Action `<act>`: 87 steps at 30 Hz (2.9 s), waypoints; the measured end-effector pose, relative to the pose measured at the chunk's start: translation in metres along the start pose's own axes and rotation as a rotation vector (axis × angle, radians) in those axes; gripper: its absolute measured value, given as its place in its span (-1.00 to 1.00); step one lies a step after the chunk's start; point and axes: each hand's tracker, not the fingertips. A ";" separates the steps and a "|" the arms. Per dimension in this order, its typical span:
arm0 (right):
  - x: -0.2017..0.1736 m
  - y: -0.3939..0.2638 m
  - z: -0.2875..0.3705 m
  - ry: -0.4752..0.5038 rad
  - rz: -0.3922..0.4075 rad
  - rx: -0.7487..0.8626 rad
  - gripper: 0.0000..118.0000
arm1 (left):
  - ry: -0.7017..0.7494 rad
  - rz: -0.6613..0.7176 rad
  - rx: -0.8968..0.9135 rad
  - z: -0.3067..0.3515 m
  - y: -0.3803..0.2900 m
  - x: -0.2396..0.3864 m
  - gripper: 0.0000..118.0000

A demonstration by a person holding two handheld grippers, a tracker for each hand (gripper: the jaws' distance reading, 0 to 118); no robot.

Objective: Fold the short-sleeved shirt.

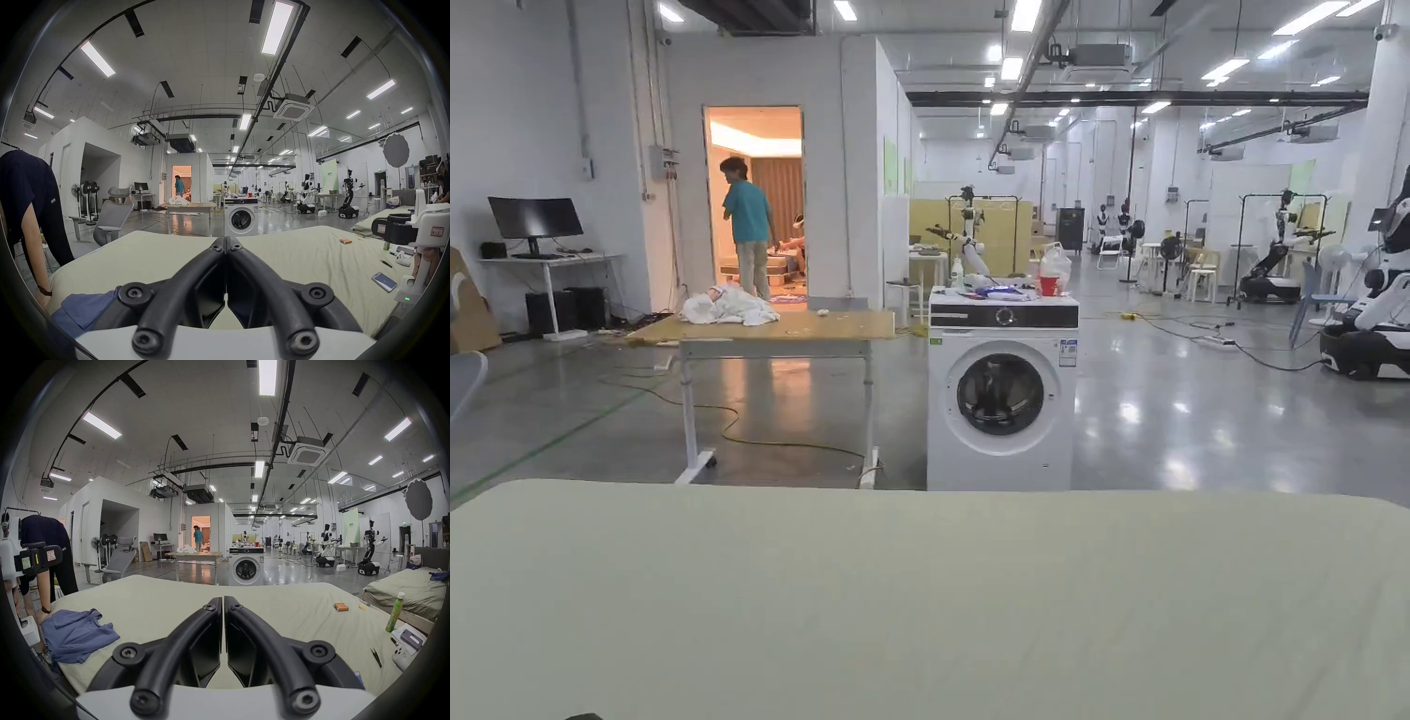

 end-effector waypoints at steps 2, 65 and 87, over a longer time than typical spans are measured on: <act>0.000 0.000 0.001 -0.012 0.015 0.002 -1.00 | 0.001 0.003 -0.004 -0.001 -0.001 0.000 -1.00; -0.012 -0.063 -0.004 0.042 0.056 -0.209 -1.00 | 0.076 0.023 -0.172 0.032 -0.047 -0.035 -1.00; -0.079 -0.081 -0.022 0.388 -0.009 -0.293 -1.00 | 0.192 0.041 -0.614 -0.037 -0.118 -0.183 0.00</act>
